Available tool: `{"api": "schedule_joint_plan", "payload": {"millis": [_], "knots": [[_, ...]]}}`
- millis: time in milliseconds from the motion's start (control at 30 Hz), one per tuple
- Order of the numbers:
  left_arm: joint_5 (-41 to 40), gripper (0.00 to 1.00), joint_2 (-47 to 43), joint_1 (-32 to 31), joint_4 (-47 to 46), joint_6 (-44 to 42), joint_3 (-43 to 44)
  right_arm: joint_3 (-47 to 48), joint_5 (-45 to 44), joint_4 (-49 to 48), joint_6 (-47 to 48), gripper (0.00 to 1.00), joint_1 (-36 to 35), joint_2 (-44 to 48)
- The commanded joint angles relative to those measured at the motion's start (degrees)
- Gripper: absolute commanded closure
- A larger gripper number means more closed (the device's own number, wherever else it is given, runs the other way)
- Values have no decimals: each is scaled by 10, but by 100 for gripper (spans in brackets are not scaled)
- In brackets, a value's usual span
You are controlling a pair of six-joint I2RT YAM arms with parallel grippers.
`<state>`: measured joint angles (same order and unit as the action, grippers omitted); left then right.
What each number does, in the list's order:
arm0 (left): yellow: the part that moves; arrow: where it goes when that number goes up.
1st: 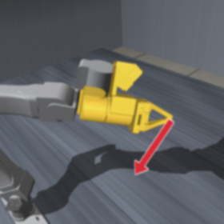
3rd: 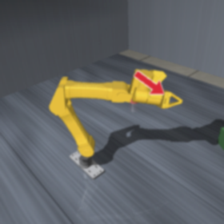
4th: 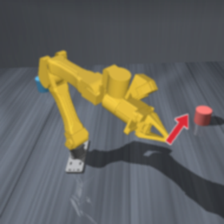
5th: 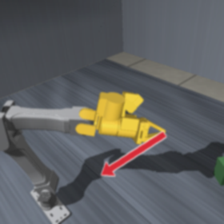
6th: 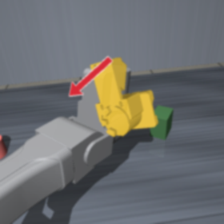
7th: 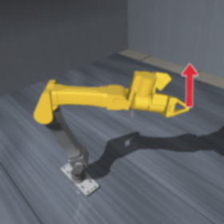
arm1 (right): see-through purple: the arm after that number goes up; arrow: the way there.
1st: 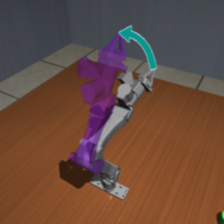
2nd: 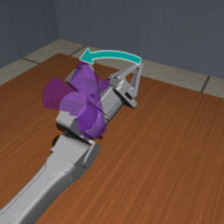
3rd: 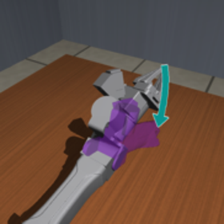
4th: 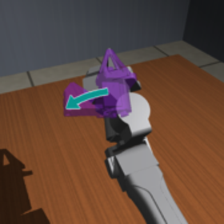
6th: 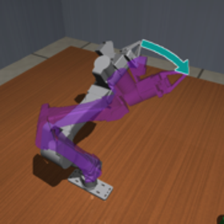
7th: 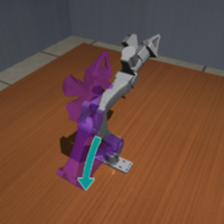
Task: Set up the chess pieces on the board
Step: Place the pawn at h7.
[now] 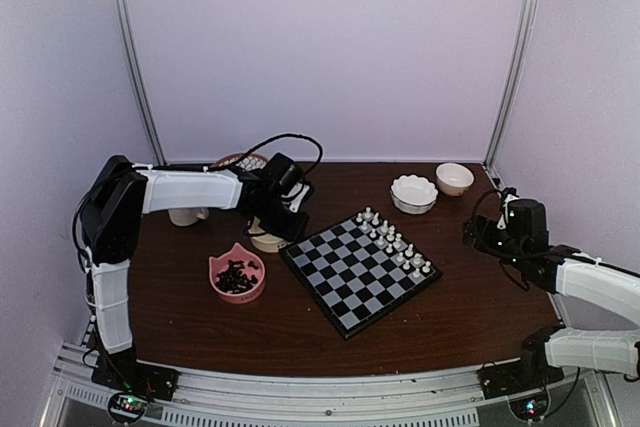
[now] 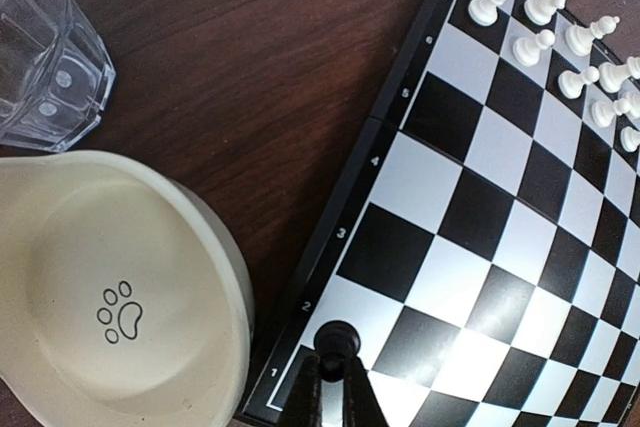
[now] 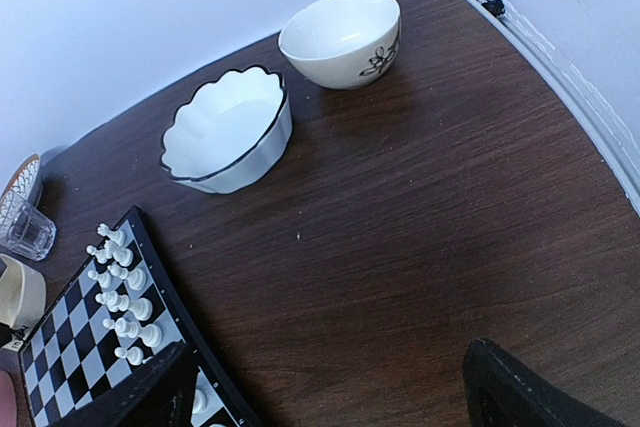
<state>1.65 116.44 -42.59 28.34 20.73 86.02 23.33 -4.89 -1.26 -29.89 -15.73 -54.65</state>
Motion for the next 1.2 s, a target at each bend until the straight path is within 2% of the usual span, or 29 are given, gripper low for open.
{"api": "schedule_joint_plan", "payload": {"millis": [0,167,400,533,700,833,967,1167], "knots": [[2,100,11,-7,7,-10,20,17,0,-5,6,4,0,5],[26,100,0,-45,28,-3,29,18,1,-5,6,4,0,3],[-27,100,-14,-135,81,-12,49,18,1,-4,7,4,1,4],[-32,100,-17,-156,90,-9,52,18,1,-5,7,4,1,4],[-66,100,-12,-143,107,-13,76,19,1,-2,7,4,1,5],[-49,100,2,-92,104,-11,83,17,0,-4,7,5,1,6],[-73,100,19,-55,95,-14,81,18,2,-4,6,4,1,3],[-48,100,35,-25,84,-21,93,17,1,0,8,4,1,7]]}}
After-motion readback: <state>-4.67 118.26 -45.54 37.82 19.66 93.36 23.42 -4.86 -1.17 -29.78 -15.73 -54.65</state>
